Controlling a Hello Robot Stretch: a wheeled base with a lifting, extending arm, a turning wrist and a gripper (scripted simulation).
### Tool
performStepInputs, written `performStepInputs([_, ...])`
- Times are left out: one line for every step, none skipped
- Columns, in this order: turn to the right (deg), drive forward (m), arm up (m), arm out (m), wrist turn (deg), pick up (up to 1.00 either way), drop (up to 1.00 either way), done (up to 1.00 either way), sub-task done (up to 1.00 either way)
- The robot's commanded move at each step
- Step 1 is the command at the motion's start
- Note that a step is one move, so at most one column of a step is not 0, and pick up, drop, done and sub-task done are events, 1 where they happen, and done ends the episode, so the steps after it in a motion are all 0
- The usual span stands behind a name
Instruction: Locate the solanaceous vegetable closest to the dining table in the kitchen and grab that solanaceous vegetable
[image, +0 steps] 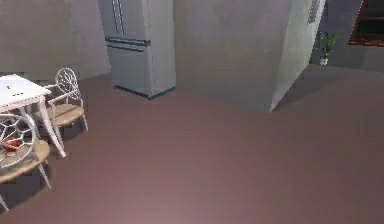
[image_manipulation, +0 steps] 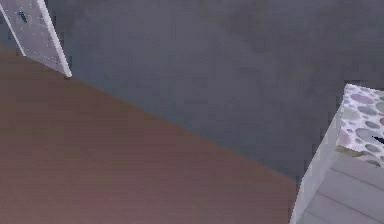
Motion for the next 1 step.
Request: performStepInputs([0.0,0.40,0.00,0.00,0.0,0.00,0.00,0.00,0.00])
